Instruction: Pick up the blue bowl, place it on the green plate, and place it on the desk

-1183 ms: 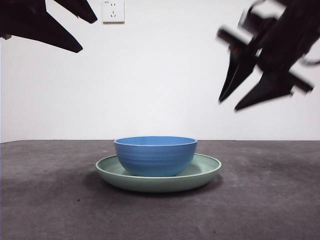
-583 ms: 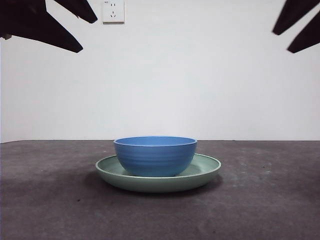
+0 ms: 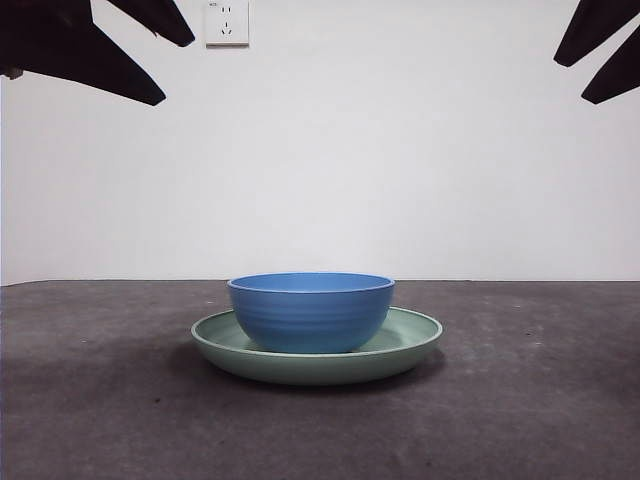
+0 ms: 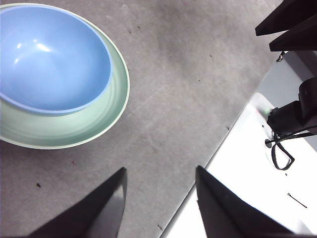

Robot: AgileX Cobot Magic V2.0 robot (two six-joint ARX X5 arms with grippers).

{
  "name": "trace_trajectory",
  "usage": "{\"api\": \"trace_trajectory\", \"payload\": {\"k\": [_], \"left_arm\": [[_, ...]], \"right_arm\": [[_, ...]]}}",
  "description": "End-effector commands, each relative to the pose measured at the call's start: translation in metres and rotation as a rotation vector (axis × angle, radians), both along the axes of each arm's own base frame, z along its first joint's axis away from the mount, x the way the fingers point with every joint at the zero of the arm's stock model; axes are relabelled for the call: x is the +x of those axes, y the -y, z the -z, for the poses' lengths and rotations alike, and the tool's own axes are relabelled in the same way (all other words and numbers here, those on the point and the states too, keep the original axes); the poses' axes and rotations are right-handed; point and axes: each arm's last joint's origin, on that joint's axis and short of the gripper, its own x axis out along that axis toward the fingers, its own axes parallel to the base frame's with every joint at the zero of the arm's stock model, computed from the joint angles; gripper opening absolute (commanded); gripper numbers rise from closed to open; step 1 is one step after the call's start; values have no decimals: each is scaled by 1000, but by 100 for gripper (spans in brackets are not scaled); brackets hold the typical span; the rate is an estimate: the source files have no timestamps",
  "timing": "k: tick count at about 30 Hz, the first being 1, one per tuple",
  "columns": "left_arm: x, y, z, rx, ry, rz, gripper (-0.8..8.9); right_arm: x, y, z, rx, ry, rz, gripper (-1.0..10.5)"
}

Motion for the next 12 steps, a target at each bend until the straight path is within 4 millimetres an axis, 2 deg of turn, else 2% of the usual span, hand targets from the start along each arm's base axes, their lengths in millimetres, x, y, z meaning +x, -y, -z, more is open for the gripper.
{"api": "trace_trajectory", "payload": {"k": [1, 4, 7, 12], "left_arm": [[0, 2, -3, -8, 14, 16, 216], [0, 2, -3, -7, 14, 16, 199], [0, 2, -3, -7, 13, 16, 25], [0, 2, -3, -8, 15, 16, 10]], "right_arm": [[2, -2, -5, 5, 27, -17, 174], [2, -2, -5, 5, 26, -17, 148], [1, -2, -5, 1, 27, -22, 5], [2, -2, -5, -4, 41, -27, 8]]}}
